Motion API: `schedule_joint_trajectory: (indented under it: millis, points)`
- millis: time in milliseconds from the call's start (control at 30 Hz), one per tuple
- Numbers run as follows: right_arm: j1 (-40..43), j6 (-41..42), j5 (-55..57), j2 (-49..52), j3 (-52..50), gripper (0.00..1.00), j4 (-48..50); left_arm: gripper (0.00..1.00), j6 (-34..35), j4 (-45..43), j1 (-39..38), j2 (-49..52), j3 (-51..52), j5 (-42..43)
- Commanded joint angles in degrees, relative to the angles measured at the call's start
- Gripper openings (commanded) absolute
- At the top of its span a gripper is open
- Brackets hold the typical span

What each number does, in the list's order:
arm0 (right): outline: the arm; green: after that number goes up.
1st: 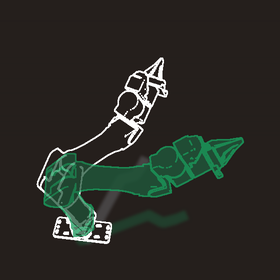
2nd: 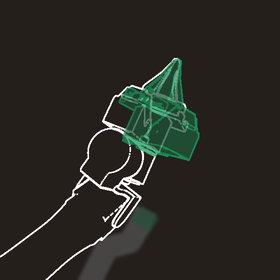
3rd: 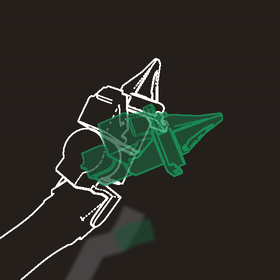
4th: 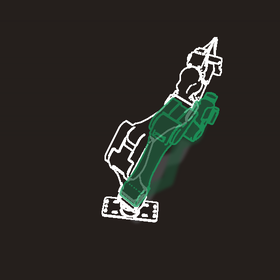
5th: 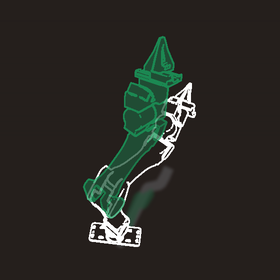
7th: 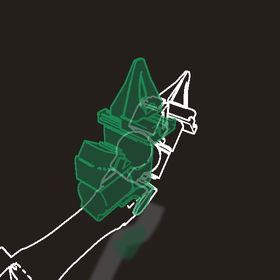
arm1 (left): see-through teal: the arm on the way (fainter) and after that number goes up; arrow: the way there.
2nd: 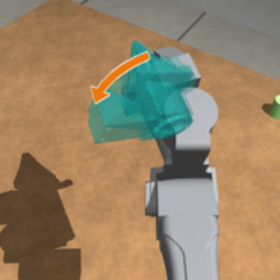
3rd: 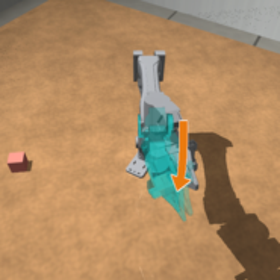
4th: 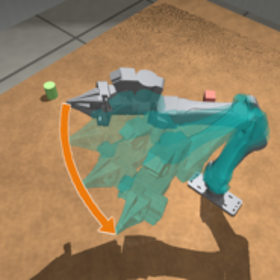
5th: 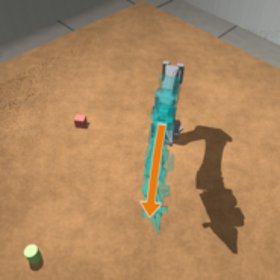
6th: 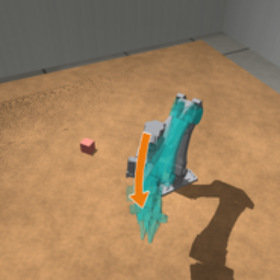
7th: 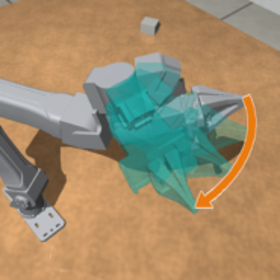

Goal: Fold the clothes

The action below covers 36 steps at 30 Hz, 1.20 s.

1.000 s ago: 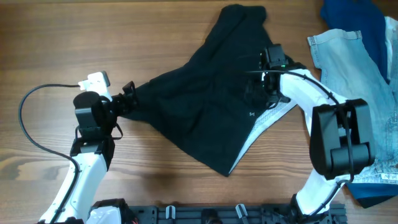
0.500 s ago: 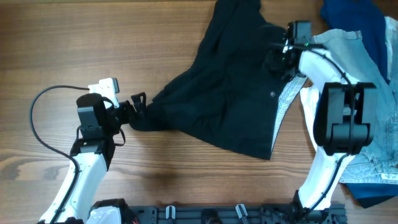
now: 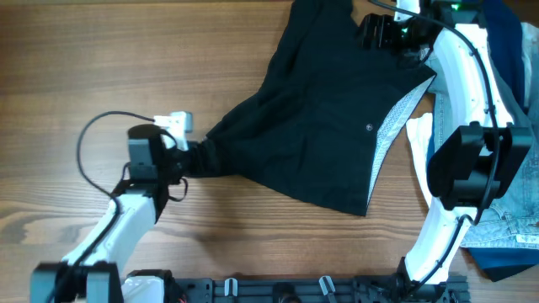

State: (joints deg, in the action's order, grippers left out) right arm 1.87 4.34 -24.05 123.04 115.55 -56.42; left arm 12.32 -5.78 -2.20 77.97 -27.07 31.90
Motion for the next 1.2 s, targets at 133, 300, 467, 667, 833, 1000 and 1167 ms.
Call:
schedule_joint_trajectory:
  millis: [133, 300, 467, 667, 833, 1000, 1167]
  points:
    - [-0.4, -3.1, -3.6, -1.2, 0.7, 1.0, -2.4, 1.0, -0.3, 0.1, -1.8, 3.5, -0.9, -1.8]
    - [-0.4, -3.1, -3.4, -1.1, 0.2, 1.0, -2.4, 1.0, -0.3, 0.1, -1.8, 3.5, -0.9, -13.0]
    - [-0.7, -3.1, -2.6, -0.9, 0.2, 1.0, -2.4, 1.0, -3.0, 0.7, -1.9, 3.5, -0.9, -17.0]
    - [-1.5, -3.1, -2.6, -0.6, 0.2, 1.0, -1.9, 0.98, -2.9, 4.4, -2.9, 3.5, -0.9, -19.2]
    - [-1.8, -3.1, -2.5, -0.6, 0.2, 1.0, -1.5, 0.8, -2.6, 5.2, -2.9, 3.5, -0.9, -21.6]
    - [-1.8, -3.1, -2.5, -0.6, 0.2, 1.0, -1.6, 0.16, -2.7, 4.1, -2.8, 3.5, -0.9, -17.1]
    - [-1.8, -3.1, -2.5, -0.6, 0.2, 0.99, -2.5, 0.04, -2.7, 1.7, -2.8, 1.4, -1.6, -17.4]
